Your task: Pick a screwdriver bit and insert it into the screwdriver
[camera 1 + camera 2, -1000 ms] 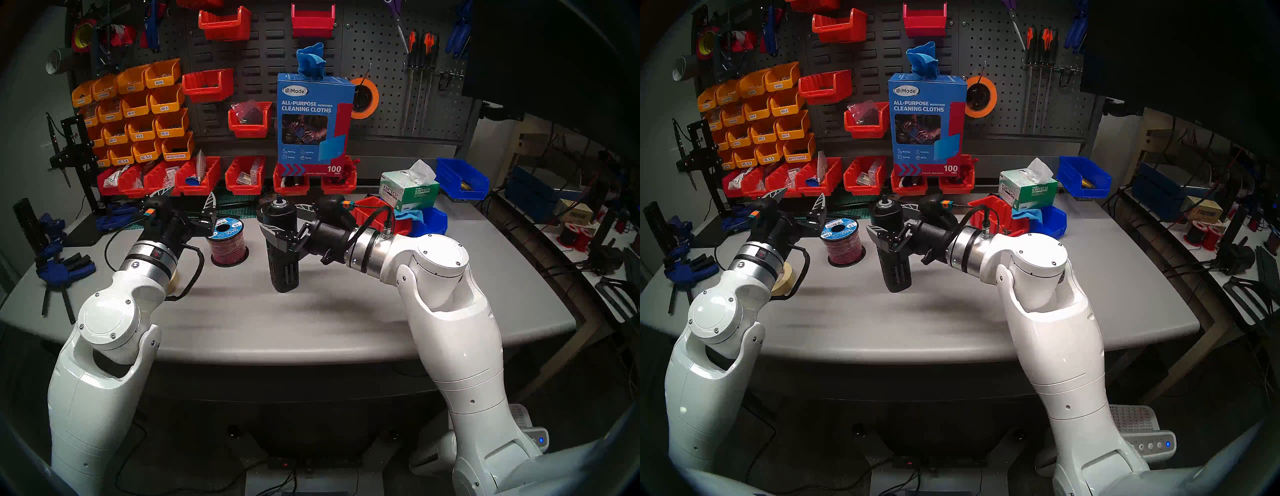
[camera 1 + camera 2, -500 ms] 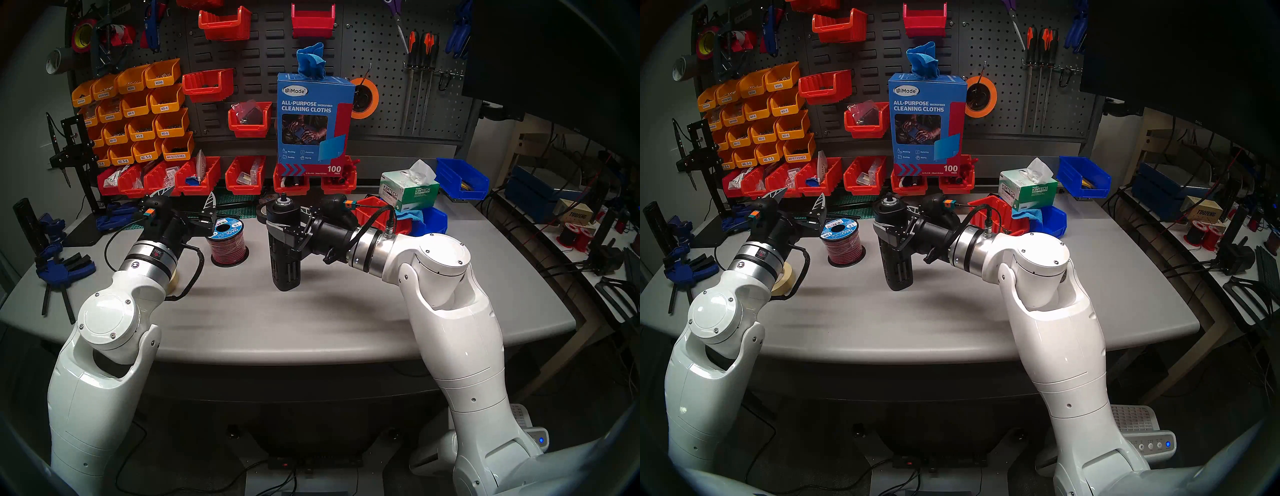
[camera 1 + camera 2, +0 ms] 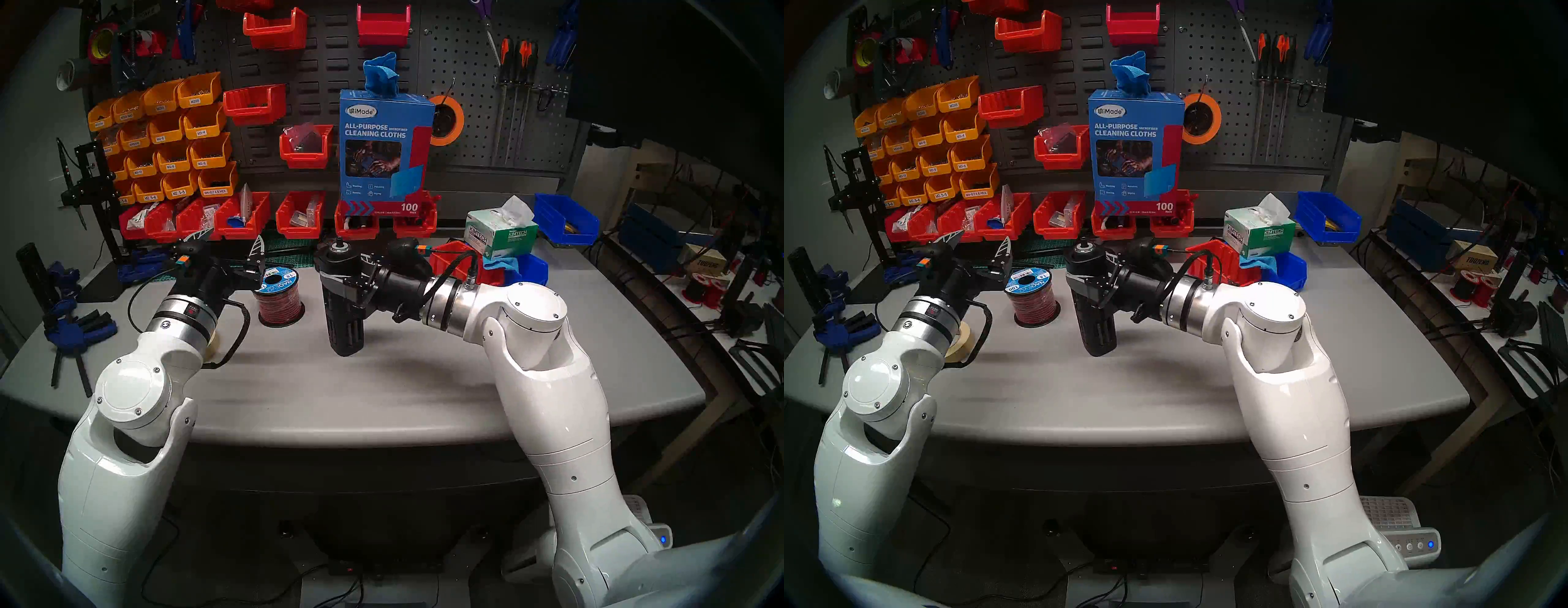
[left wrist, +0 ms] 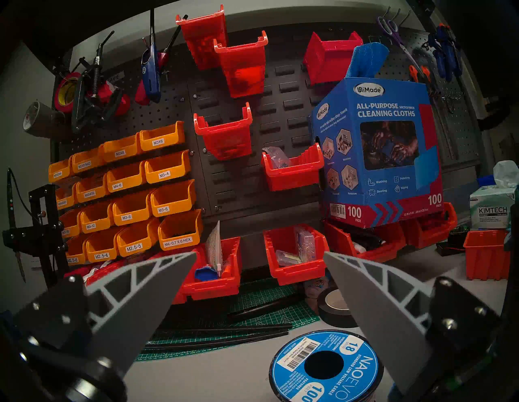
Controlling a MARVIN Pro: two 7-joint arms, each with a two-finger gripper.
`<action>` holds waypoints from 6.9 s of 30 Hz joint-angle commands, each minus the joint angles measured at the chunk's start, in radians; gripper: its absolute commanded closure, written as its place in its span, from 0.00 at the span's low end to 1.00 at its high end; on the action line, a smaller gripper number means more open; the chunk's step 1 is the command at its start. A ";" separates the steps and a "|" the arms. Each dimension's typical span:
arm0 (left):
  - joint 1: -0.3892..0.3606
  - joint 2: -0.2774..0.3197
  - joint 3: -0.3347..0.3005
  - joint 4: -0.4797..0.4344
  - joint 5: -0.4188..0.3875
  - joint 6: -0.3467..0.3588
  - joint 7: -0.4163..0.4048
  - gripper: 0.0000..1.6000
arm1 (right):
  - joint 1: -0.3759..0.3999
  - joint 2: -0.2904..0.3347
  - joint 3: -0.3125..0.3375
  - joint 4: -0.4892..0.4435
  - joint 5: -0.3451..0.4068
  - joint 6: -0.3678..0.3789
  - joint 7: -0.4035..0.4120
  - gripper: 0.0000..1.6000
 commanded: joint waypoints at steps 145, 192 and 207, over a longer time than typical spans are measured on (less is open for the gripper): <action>0.237 0.034 -0.137 -0.016 -0.260 -0.010 -0.599 0.00 | 0.166 -0.078 -0.018 0.147 -0.024 -0.051 0.097 0.54; 0.117 0.067 -0.010 0.083 -0.261 0.008 -0.523 0.46 | 0.147 -0.075 -0.019 0.124 -0.031 -0.026 0.088 0.56; 0.131 0.076 -0.031 0.076 -0.306 0.021 -0.535 0.53 | 0.150 -0.076 -0.018 0.132 -0.031 -0.027 0.094 0.56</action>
